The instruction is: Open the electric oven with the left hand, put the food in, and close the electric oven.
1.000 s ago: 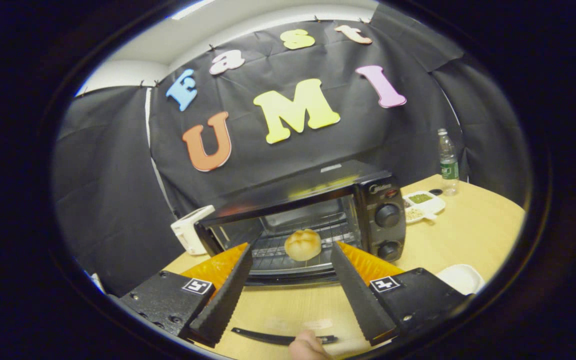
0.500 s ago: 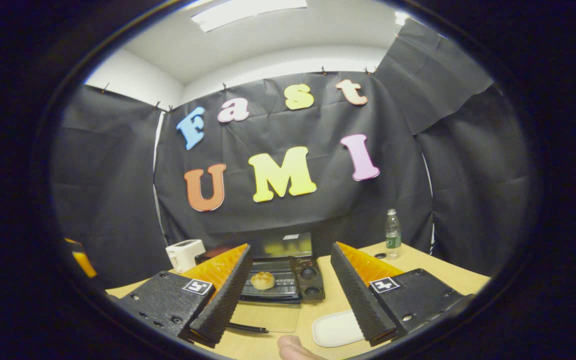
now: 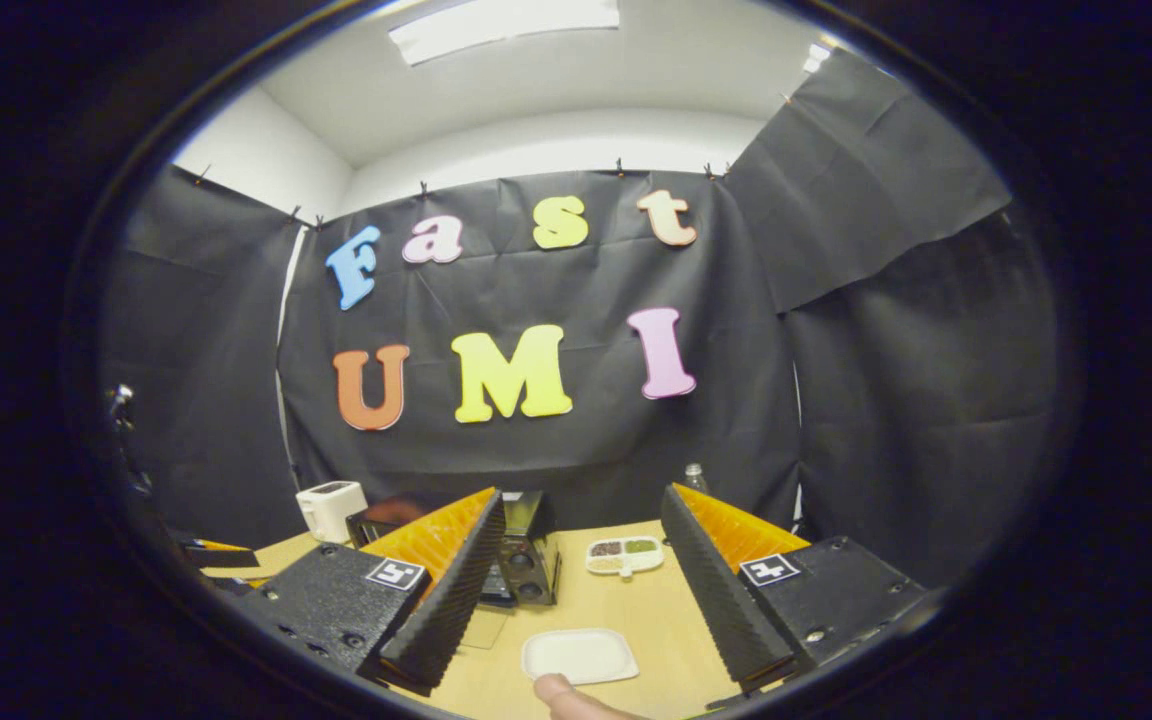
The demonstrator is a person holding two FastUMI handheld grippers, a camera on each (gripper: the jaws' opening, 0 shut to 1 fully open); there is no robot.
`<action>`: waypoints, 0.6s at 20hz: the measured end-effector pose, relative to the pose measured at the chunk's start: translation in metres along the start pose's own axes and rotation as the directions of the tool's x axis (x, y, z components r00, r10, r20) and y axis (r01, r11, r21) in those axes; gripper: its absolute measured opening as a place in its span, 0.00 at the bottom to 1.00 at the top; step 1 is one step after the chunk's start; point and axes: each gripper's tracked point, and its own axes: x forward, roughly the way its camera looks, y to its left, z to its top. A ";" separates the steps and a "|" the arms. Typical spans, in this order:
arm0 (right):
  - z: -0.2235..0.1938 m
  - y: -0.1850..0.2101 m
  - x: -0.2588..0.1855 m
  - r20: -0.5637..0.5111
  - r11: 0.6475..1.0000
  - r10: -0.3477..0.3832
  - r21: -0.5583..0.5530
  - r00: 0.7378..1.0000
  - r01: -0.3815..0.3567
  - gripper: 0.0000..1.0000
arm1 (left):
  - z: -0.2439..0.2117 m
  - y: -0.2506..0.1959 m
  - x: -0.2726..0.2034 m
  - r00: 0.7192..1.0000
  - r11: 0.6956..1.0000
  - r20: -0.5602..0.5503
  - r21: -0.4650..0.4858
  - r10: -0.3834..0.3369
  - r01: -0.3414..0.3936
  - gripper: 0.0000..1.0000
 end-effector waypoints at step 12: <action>0.012 0.006 -0.043 0.033 0.997 0.077 0.002 0.996 -0.077 0.96 | -0.133 -0.021 0.071 0.944 0.998 -0.329 -0.056 -0.039 0.022 0.98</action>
